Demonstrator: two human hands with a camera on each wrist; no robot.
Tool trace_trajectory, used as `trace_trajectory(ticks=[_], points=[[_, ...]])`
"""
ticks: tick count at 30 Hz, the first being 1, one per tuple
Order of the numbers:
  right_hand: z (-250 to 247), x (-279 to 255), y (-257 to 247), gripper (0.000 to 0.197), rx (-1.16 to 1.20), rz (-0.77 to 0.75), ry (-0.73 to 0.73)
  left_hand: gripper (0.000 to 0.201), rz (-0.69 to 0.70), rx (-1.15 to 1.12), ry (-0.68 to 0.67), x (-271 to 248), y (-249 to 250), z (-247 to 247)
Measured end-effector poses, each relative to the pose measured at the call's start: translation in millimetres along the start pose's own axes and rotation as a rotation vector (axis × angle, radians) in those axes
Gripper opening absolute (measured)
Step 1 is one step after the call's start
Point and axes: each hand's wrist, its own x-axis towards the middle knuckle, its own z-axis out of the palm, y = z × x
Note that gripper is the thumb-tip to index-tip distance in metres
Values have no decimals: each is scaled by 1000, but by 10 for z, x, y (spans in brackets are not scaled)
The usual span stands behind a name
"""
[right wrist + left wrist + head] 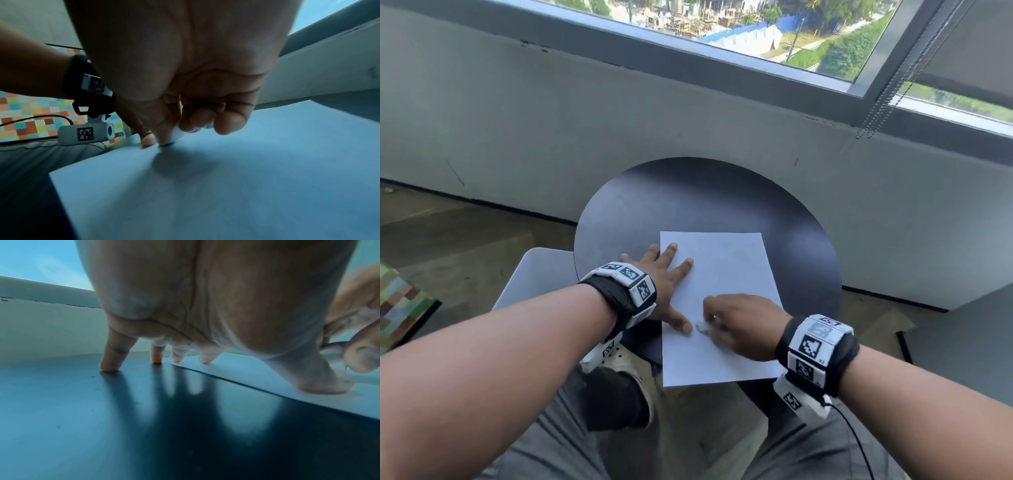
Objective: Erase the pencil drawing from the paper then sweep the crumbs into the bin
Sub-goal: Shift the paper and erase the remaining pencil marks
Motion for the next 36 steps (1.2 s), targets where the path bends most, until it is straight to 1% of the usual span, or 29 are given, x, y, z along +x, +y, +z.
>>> trace_trajectory(ticks=[1,4,5,6,7,9,10,11,12,15,16,17,18,19,21,22,23,24,26,27,28,29,30,32,33,34,36], points=[[-28,-9,74,26,-16,44,11,138,2,6,-1,-3,8,-5],[-149,-2,400,26,8,342,91,138,2,-7,23,-8,26,10],[-165,-17,429,25,32,407,98,138,-1,-17,27,-11,25,26],[-172,-34,390,24,54,420,85,138,-2,-23,28,-4,21,33],[-154,-54,309,23,75,380,57,138,0,-23,27,3,21,46],[-101,-86,85,23,78,230,-40,138,0,-14,33,34,9,68],[-82,-83,26,24,74,185,-75,138,0,-13,36,41,4,79],[-102,-54,42,24,63,180,-71,138,1,-13,38,44,-6,82],[-131,-19,122,23,51,220,-48,138,2,-14,36,34,-7,91],[-194,34,473,24,88,479,61,136,8,-19,47,13,-18,122],[-182,21,521,24,105,526,88,135,10,-20,54,9,-22,137],[-164,0,504,23,103,516,96,135,13,-17,60,13,-27,147],[-140,-34,419,21,89,438,84,135,15,-15,59,23,-30,156],[-101,-70,285,19,91,325,59,137,15,-16,52,29,-33,160],[-22,-141,33,23,83,79,-43,142,9,-6,39,50,-33,145],[0,-145,-23,25,96,29,-84,144,9,0,34,50,-33,134],[-1,-117,-2,27,99,40,-83,144,9,-1,30,48,-33,123],[-14,-61,76,28,98,107,-60,144,9,-7,27,44,-30,117],[-74,42,283,28,98,318,43,140,10,-14,33,29,-30,107],[-85,73,367,27,101,392,99,139,10,-16,36,24,-27,101],[-72,89,395,26,101,419,133,139,10,-16,39,20,-26,97],[-53,79,363,25,94,392,148,140,9,-13,42,20,-27,95],[-26,55,301,25,87,326,143,140,8,-12,45,23,-24,98],[25,-23,159,27,46,172,81,136,11,3,51,12,-17,103],[15,-44,157,27,27,149,65,132,18,14,56,2,-9,101],[-14,-32,215,27,11,169,80,127,28,23,63,-19,2,98],[-91,17,396,27,16,271,104,114,61,33,90,-74,22,101]])
